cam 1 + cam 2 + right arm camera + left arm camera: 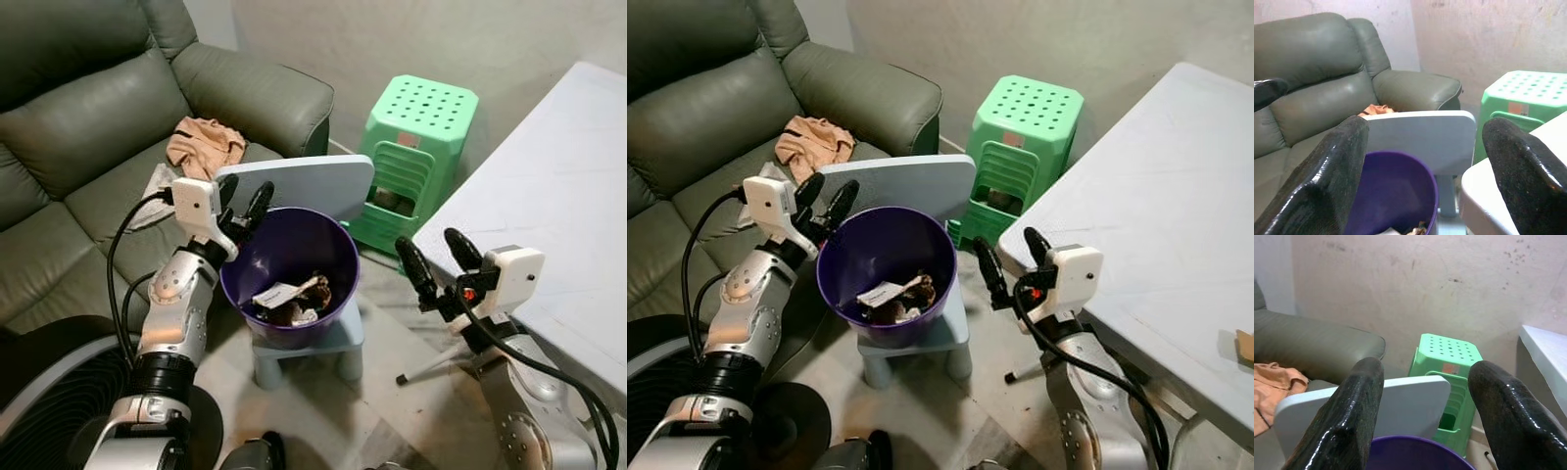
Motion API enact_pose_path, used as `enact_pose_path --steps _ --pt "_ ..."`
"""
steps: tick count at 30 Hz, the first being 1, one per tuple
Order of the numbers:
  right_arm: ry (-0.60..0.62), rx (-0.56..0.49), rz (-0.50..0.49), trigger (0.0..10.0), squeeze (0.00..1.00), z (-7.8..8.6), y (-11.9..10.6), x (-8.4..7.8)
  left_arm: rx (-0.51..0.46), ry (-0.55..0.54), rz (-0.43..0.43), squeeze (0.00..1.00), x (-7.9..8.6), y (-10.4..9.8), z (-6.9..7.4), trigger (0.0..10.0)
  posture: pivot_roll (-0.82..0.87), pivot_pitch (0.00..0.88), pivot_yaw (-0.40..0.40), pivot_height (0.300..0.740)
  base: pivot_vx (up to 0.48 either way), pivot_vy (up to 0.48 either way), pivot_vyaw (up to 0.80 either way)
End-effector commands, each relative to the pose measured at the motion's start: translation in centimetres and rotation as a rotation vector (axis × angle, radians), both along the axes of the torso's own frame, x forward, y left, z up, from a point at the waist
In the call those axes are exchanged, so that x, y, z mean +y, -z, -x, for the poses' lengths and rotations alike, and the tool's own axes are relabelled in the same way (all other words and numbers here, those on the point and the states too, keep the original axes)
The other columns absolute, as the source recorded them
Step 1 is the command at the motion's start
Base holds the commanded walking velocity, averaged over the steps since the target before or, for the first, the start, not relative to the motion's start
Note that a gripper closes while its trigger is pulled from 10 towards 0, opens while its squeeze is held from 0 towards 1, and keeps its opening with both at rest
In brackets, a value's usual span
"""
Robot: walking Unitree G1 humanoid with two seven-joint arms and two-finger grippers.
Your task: Picking trash to rubbish bin
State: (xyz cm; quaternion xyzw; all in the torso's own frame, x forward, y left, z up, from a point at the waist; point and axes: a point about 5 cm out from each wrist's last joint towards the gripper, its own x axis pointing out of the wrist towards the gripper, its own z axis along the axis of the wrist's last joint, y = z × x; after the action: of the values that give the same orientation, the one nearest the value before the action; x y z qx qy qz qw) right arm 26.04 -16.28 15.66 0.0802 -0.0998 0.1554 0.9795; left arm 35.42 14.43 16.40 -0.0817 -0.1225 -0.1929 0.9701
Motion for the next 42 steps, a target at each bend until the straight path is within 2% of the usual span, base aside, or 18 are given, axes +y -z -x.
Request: enact_pose_path --steps 1,17,42 --pt "0.022 -0.007 0.001 10.0 0.0 -0.11 0.13 -0.44 0.01 -0.004 -0.006 0.0 0.29 0.06 0.36 10.0 0.04 0.106 0.041 0.74 0.0 0.0 0.0" --pt "0.027 -0.024 0.007 10.0 0.0 -0.13 0.16 -0.66 0.024 -0.017 0.002 0.0 0.79 -0.48 0.45 10.0 0.04 0.111 0.034 0.74 0.0 0.0 0.0" --pt "0.031 -0.027 0.01 10.0 0.0 -0.3 0.09 -0.86 0.02 -0.013 -0.006 0.0 0.7 -0.86 0.3 10.0 0.03 0.106 0.037 0.74 0.0 0.0 0.0"
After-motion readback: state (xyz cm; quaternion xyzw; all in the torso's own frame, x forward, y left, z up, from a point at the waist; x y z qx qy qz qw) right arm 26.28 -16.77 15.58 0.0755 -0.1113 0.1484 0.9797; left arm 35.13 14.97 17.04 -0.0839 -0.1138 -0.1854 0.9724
